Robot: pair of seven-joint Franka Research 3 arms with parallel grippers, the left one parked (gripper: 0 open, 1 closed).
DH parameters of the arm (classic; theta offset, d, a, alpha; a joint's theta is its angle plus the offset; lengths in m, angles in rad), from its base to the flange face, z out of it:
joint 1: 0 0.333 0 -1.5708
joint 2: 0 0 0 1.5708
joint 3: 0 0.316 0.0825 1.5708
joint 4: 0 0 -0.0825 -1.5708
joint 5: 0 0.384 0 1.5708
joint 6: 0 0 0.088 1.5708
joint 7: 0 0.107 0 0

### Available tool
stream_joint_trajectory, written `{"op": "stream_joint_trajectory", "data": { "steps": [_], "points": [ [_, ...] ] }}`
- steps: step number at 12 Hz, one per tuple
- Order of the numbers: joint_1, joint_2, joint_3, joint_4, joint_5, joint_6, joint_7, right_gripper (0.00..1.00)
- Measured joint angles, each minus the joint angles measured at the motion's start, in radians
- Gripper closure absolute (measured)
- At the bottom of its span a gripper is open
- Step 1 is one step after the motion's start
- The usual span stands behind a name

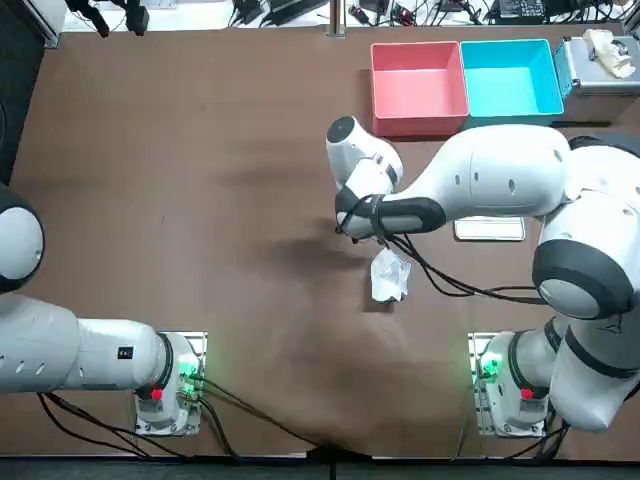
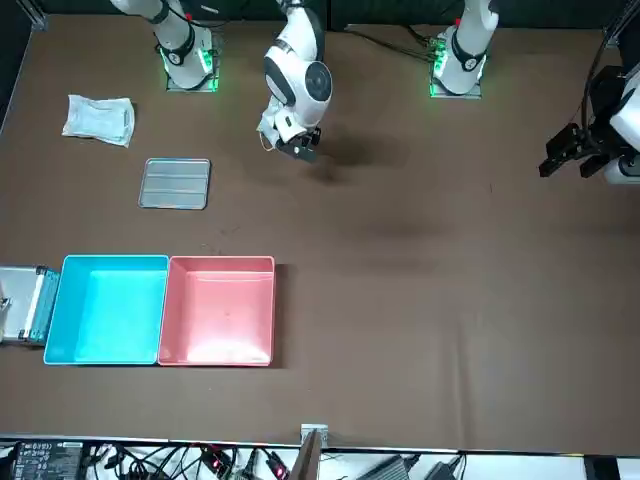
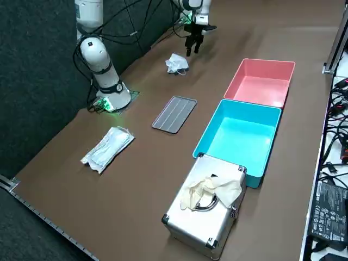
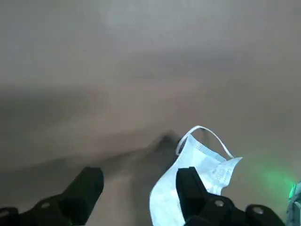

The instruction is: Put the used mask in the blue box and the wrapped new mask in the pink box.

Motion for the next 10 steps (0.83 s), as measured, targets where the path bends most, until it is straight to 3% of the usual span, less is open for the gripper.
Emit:
{"op": "stream_joint_trajectory", "data": {
  "steps": [7,8,10],
  "points": [
    [0.036,0.017,0.000,-0.081,0.000,0.036,0.009,0.11],
    [0.040,0.017,0.000,-0.084,0.000,0.037,0.010,0.17],
    [0.046,0.017,0.000,-0.087,0.000,0.037,0.013,0.44]
  ]
}}
